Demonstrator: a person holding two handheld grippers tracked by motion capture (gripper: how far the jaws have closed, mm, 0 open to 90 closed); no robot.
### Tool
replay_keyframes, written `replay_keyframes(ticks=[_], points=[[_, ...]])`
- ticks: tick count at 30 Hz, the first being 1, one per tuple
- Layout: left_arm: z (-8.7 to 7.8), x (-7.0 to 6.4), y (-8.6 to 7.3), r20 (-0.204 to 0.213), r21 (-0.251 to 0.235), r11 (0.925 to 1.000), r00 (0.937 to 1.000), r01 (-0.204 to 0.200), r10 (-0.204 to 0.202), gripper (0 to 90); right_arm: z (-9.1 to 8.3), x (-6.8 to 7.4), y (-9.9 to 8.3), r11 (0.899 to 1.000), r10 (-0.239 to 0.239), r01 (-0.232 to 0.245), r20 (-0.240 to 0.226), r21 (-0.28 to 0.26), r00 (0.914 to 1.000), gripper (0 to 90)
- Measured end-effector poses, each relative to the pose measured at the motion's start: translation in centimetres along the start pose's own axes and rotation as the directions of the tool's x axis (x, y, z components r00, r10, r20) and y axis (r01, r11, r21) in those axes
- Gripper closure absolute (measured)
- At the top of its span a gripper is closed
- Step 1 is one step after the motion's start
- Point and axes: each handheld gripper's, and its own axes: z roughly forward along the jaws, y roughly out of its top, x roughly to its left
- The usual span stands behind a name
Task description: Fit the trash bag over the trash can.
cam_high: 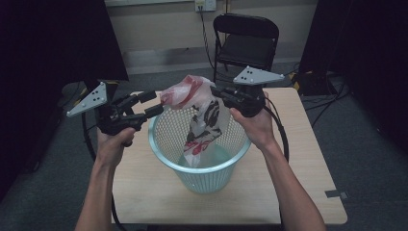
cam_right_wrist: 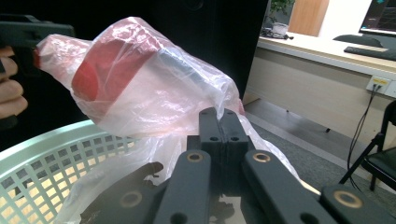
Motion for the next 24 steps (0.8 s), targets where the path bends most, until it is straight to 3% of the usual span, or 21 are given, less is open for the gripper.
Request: replay_keyframes(ticks=[2,3,5,6,8,11,14,16,17,18,20,21,24], points=[[0.8,0.1,-0.2,-0.015,0.035,0.9994,0.9999,-0.003,0.004,37.2,0.2,0.1,0.1,1.0,-0.005,0.005,-0.01,0.002,0.9999,90.0],[1.1,0.3,-0.3,-0.028,0.053,0.9986,0.9996,0.003,-0.001,40.2,0.2,0.2,0.1,1.0,-0.007,0.007,-0.016,0.002,0.9998,90.0],[1.5,1.0,-0.7,-0.023,0.047,0.9984,0.9993,0.031,-0.03,67.5,0.2,0.5,0.0,1.0,-0.014,0.014,-0.026,0.002,0.9996,86.2],[1.6,1.1,-0.8,-0.028,0.047,0.9983,0.999,0.035,-0.033,77.1,0.1,0.6,-0.1,1.0,-0.019,0.019,-0.033,0.003,0.9993,79.0],[1.8,1.5,-1.0,-0.053,0.056,0.9981,0.9983,0.027,-0.024,88.2,0.0,0.9,-0.2,1.0,-0.027,0.027,-0.027,0.008,0.9993,61.9],[2.3,1.4,-1.1,-0.057,0.072,0.9972,0.9983,0.018,-0.014,89.6,-0.2,1.3,-0.1,1.0,-0.025,0.026,-0.047,0.004,0.9986,41.4],[2.8,1.3,-1.1,-0.05,0.079,0.9968,0.9987,0.014,-0.01,89.9,-0.2,1.8,0.5,1.0,-0.027,0.026,-0.066,-0.017,0.9974,36.6],[3.2,1.2,-1.0,-0.047,0.087,0.9962,0.9989,0.012,-0.008,89.8,0.0,2.2,1.0,0.999,-0.028,0.025,-0.088,-0.026,0.9957,40.2],[3.3,1.1,-1.0,-0.052,0.093,0.9957,0.9987,0.004,0.001,89.9,0.1,2.4,1.1,0.999,-0.034,0.032,-0.098,-0.027,0.9946,48.8],[3.2,1.1,-1.0,-0.055,0.091,0.9958,0.9985,0.0,0.005,89.9,0.2,2.5,1.2,0.999,-0.047,0.044,-0.11,-0.027,0.9929,65.4],[2.7,1.3,-0.9,-0.072,0.078,0.997,0.9974,0.004,0.001,90.0,0.1,2.7,1.2,0.998,-0.063,0.06,-0.104,-0.036,0.9925,84.8],[2.1,1.6,-0.8,-0.096,0.067,0.9977,0.9954,0.01,-0.003,90.0,-0.1,2.6,1.1,0.997,-0.063,0.06,-0.105,-0.038,0.9924,89.4],[0.5,2.4,-0.8,-0.122,0.036,0.9987,0.992,0.036,-0.032,90.0,-1.2,1.5,0.6,0.998,-0.057,0.055,-0.074,-0.038,0.9956,90.0]])
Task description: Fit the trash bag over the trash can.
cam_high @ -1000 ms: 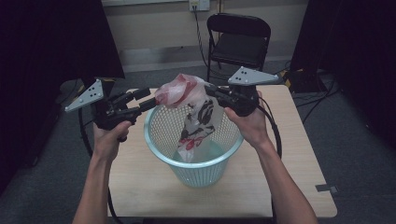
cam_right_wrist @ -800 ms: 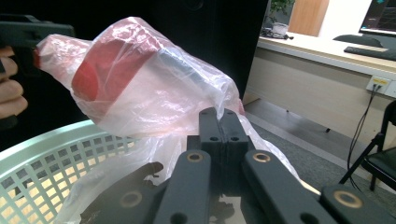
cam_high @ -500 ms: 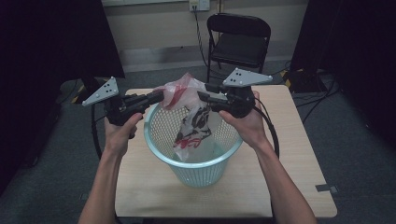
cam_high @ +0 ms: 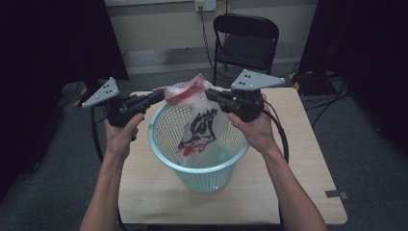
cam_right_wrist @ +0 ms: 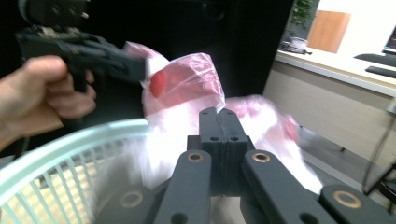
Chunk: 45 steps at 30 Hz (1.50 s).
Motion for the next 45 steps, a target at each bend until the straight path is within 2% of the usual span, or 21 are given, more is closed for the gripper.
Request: replay_keyframes(ticks=[6,9,15,16,18,20,21,23,24,25,26,27,28,30,31,34,36,37,40,42,45], points=[[-1.7,1.1,-0.3,-0.041,-0.023,0.9994,0.9988,0.025,-0.026,90.0,-2.0,-1.8,-1.9,1.0,0.019,-0.019,0.058,0.006,0.9981,90.0],[-2.7,1.7,-0.6,-0.079,-0.035,0.9984,0.9958,0.043,-0.046,90.0,-2.8,-2.7,-3.1,0.999,0.045,-0.046,0.088,0.01,0.9951,90.0],[-4.6,3.3,-1.2,-0.135,-0.056,0.9947,0.9864,0.086,-0.093,90.0,-4.1,-4.8,-5.7,0.992,0.111,-0.119,0.163,0.035,0.9804,90.0],[-4.7,3.6,-1.4,-0.129,-0.061,0.9928,0.9855,0.103,-0.11,90.0,-4.2,-5.0,-6.0,0.991,0.123,-0.131,0.17,0.036,0.9776,90.0],[-4.4,3.7,-1.8,-0.122,-0.057,0.9927,0.986,0.107,-0.113,90.0,-4.0,-5.5,-6.9,0.987,0.142,-0.153,0.184,0.045,0.9726,90.0],[-3.8,3.6,-2.1,-0.111,-0.058,0.9925,0.9873,0.108,-0.114,89.9,-3.6,-5.5,-7.1,0.987,0.144,-0.155,0.178,0.051,0.9734,90.0],[-3.2,3.6,-2.2,-0.097,-0.059,0.9926,0.9891,0.106,-0.111,88.3,-3.4,-5.4,-7.1,0.987,0.145,-0.156,0.175,0.049,0.9738,90.0],[-2.5,3.3,-2.2,-0.101,-0.056,0.9923,0.9881,0.11,-0.116,71.6,-3.0,-5.2,-7.1,0.987,0.146,-0.155,0.163,0.044,0.9757,90.0],[-2.2,3.2,-2.2,-0.113,-0.051,0.9931,0.9874,0.106,-0.111,57.5,-2.9,-5.1,-7.0,0.987,0.144,-0.152,0.158,0.041,0.9769,90.0],[-1.8,3.0,-2.2,-0.102,-0.058,0.9924,0.9882,0.109,-0.114,50.2,-2.8,-5.1,-6.9,0.988,0.144,-0.152,0.153,0.042,0.9777,90.0],[-1.6,3.0,-2.2,-0.101,-0.058,0.9927,0.9886,0.106,-0.111,45.6,-2.8,-5.0,-6.9,0.989,0.137,-0.144,0.149,0.042,0.9794,90.0],[-1.4,2.9,-2.1,-0.099,-0.062,0.9926,0.9889,0.105,-0.111,44.9,-2.8,-4.9,-6.8,0.989,0.136,-0.144,0.148,0.042,0.9795,89.0],[-1.1,2.8,-2.1,-0.093,-0.061,0.9929,0.9898,0.102,-0.108,49.3,-2.7,-4.7,-6.8,0.99,0.13,-0.137,0.145,0.042,0.9808,84.4],[-0.8,2.7,-2.2,-0.079,-0.056,0.9944,0.9925,0.089,-0.094,72.1,-2.9,-4.5,-6.7,0.991,0.121,-0.129,0.147,0.045,0.9816,74.1],[-0.7,2.7,-2.3,-0.077,-0.05,0.9952,0.9931,0.085,-0.088,78.1,-3.1,-4.6,-6.8,0.99,0.125,-0.132,0.142,0.042,0.9819,66.4],[-0.9,2.8,-2.6,-0.082,-0.041,0.9953,0.9925,0.088,-0.091,86.7,-4.0,-4.7,-6.9,0.99,0.131,-0.138,0.154,0.035,0.9793,57.2],[-1.2,3.1,-2.9,-0.089,-0.044,0.9931,0.9897,0.108,-0.112,87.5,-4.5,-4.9,-7.2,0.989,0.139,-0.145,0.158,0.03,0.9776,51.4],[-1.4,3.3,-3.1,-0.092,-0.042,0.9941,0.9904,0.1,-0.103,87.6,-4.7,-5.0,-7.3,0.988,0.144,-0.151,0.163,0.029,0.976,48.7],[-1.8,3.5,-3.3,-0.084,-0.047,0.993,0.9902,0.108,-0.112,87.8,-5.1,-5.2,-7.6,0.987,0.148,-0.156,0.173,0.03,0.9736,48.8],[-1.9,3.6,-3.2,-0.073,-0.054,0.992,0.9903,0.114,-0.118,87.8,-5.2,-5.4,-7.7,0.988,0.144,-0.151,0.174,0.027,0.9742,58.9],[-2.0,3.6,-3.0,-0.073,-0.055,0.9931,0.9915,0.104,-0.107,88.0,-5.1,-5.5,-7.2,0.989,0.142,-0.148,0.197,0.017,0.9702,63.9]])
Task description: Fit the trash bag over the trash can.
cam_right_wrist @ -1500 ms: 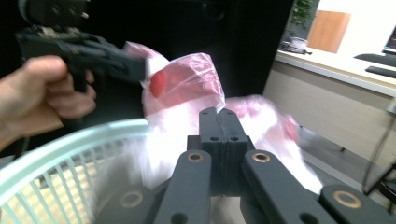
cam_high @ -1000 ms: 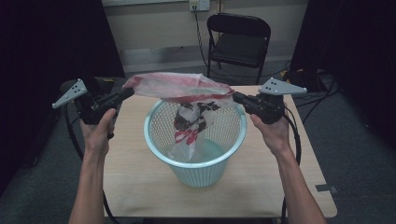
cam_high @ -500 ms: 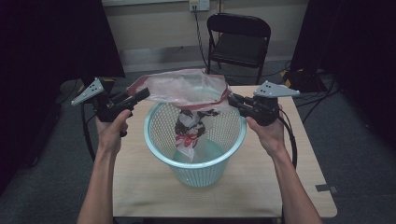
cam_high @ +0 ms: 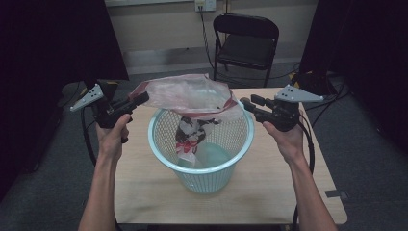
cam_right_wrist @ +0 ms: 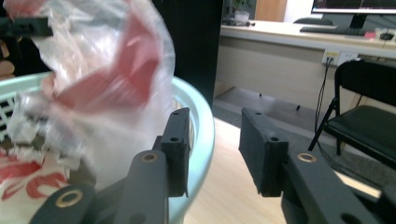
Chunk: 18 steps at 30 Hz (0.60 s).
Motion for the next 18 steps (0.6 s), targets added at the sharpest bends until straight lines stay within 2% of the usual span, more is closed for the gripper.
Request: replay_keyframes(ticks=[3,5,7,13,16,18], points=[[-0.2,0.0,0.2,0.002,-0.003,1.0,1.0,-0.009,0.009,88.4,0.1,0.3,1.1,1.0,-0.007,0.007,0.001,-0.025,1.0,59.9],[-0.4,0.1,0.2,0.004,-0.007,1.0,1.0,-0.005,0.006,88.5,0.2,0.8,2.0,0.999,-0.017,0.017,-0.018,-0.044,0.9997,56.7],[-0.3,0.0,0.4,0.003,0.005,0.9998,0.9998,-0.021,0.021,88.5,0.4,1.3,2.8,0.998,-0.031,0.029,-0.035,-0.05,0.9989,52.3],[1.0,-0.6,0.7,0.048,0.019,0.9993,0.9983,-0.034,0.033,88.6,1.5,3.1,5.1,0.995,-0.074,0.068,-0.09,-0.072,0.9931,38.8],[2.1,-1.1,1.1,0.071,0.029,0.9984,0.9964,-0.049,0.047,88.6,3.0,3.7,6.2,0.994,-0.1,0.093,-0.133,-0.063,0.986,34.7],[2.7,-1.4,1.3,0.088,0.031,0.9983,0.9951,-0.049,0.046,88.6,4.3,3.8,6.7,0.994,-0.108,0.104,-0.129,-0.035,0.9858,34.6]])
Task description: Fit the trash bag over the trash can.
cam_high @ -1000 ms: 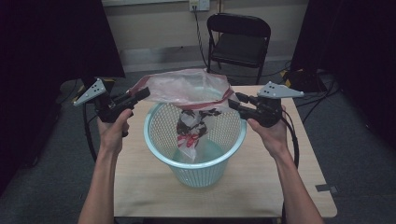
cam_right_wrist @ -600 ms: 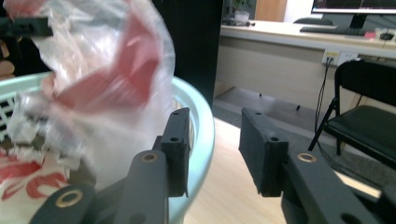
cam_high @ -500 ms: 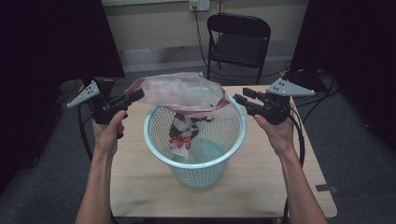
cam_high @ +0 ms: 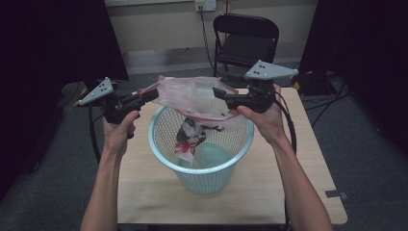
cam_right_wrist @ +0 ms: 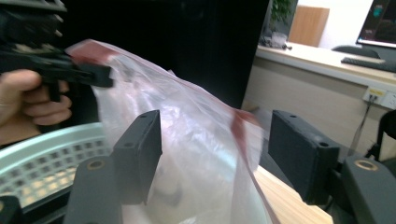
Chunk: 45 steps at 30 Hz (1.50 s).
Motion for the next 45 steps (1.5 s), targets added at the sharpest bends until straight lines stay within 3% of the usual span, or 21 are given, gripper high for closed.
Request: replay_keyframes(ticks=[1,2,4,5,6,7,10,16,18,21,23,25,26,28,30,31,35,40,43,45], points=[[0.2,0.0,0.1,0.006,0.004,1.0,1.0,-0.007,0.007,88.4,0.4,-0.1,0.1,1.0,-0.004,0.004,0.002,0.01,1.0,35.3],[0.4,-0.1,0.1,0.01,0.001,1.0,0.9999,-0.003,0.003,87.8,1.0,-0.5,0.1,1.0,-0.005,0.005,0.004,0.026,1.0,44.4],[0.4,0.0,0.1,0.006,0.009,1.0,1.0,-0.005,0.005,82.6,1.5,-1.0,-0.3,0.999,-0.014,0.014,0.006,0.039,0.9999,72.5],[0.4,0.0,0.1,-0.008,0.012,0.9999,1.0,0.004,-0.004,75.4,1.6,-1.4,-0.5,0.999,0.004,-0.005,0.022,0.041,0.9997,84.8],[0.3,0.1,0.0,-0.019,0.018,0.9998,0.9998,0.007,-0.007,65.8,1.6,-1.8,-0.9,0.999,0.019,-0.02,0.033,0.036,0.9993,90.0],[0.0,0.1,-0.1,-0.017,0.012,0.9998,0.9998,0.013,-0.013,57.7,1.5,-2.3,-1.2,0.999,0.04,-0.041,0.046,0.026,0.9981,90.0],[-0.8,0.2,-0.5,-0.027,0.004,0.9999,0.9996,0.011,-0.011,45.9,0.9,-3.5,-2.3,0.995,0.095,-0.097,0.095,0.019,0.991,90.0],[-1.9,0.4,-1.0,-0.033,0.002,0.9999,0.9994,0.012,-0.012,42.7,0.3,-4.1,-3.7,0.993,0.096,-0.105,0.17,0.048,0.9808,90.0],[-1.9,0.8,-1.2,-0.044,0.006,0.9997,0.9987,0.026,-0.026,44.3,0.0,-4.4,-4.1,0.992,0.111,-0.121,0.183,0.044,0.9768,90.0],[-1.5,1.4,-1.5,-0.032,-0.025,0.9977,0.9975,0.063,-0.063,43.3,-0.4,-4.8,-4.5,0.99,0.121,-0.134,0.205,0.048,0.9713,90.0],[-0.7,1.7,-1.6,-0.047,-0.001,0.9985,0.9974,0.055,-0.055,38.9,-0.4,-5.0,-4.7,0.989,0.127,-0.14,0.203,0.051,0.971,90.0],[0.5,2.3,-1.5,-0.032,0.019,0.9971,0.9968,0.073,-0.073,30.6,-0.3,-5.1,-4.7,0.989,0.128,-0.139,0.188,0.046,0.9739,90.0],[1.2,2.6,-1.4,-0.048,0.023,0.9968,0.996,0.077,-0.076,29.2,-0.2,-5.0,-4.6,0.99,0.128,-0.138,0.18,0.041,0.9753,90.0],[2.0,3.1,-1.4,-0.039,0.023,0.9957,0.9953,0.09,-0.089,25.9,-0.1,-4.8,-4.4,0.991,0.121,-0.128,0.158,0.033,0.98,90.0],[2.9,3.9,-1.6,-0.047,0.023,0.9921,0.9914,0.124,-0.122,23.7,0.0,-4.5,-4.3,0.993,0.109,-0.113,0.137,0.027,0.9845,77.3],[3.1,4.2,-1.7,-0.051,0.025,0.9917,0.9909,0.126,-0.125,24.9,0.0,-4.4,-4.2,0.993,0.11,-0.113,0.121,0.022,0.9866,68.7],[4.3,4.9,-2.1,-0.03,0.047,0.9899,0.9908,0.133,-0.132,29.3,0.1,-4.1,-3.8,0.994,0.106,-0.107,0.09,0.002,0.9902,52.8],[5.1,4.9,-2.4,0.052,0.068,0.9911,0.9916,0.115,-0.118,62.2,1.1,-4.7,-3.4,0.993,0.116,-0.118,0.083,0.018,0.9897,49.2],[4.7,4.9,-2.3,0.051,0.077,0.9917,0.993,0.103,-0.107,84.8,1.7,-5.2,-4.0,0.989,0.133,-0.137,0.073,0.047,0.9884,57.1],[4.1,4.7,-2.2,0.038,0.086,0.9915,0.9942,0.097,-0.101,89.9,1.6,-5.2,-4.4,0.991,0.122,-0.126,0.057,0.056,0.9909,79.0]])
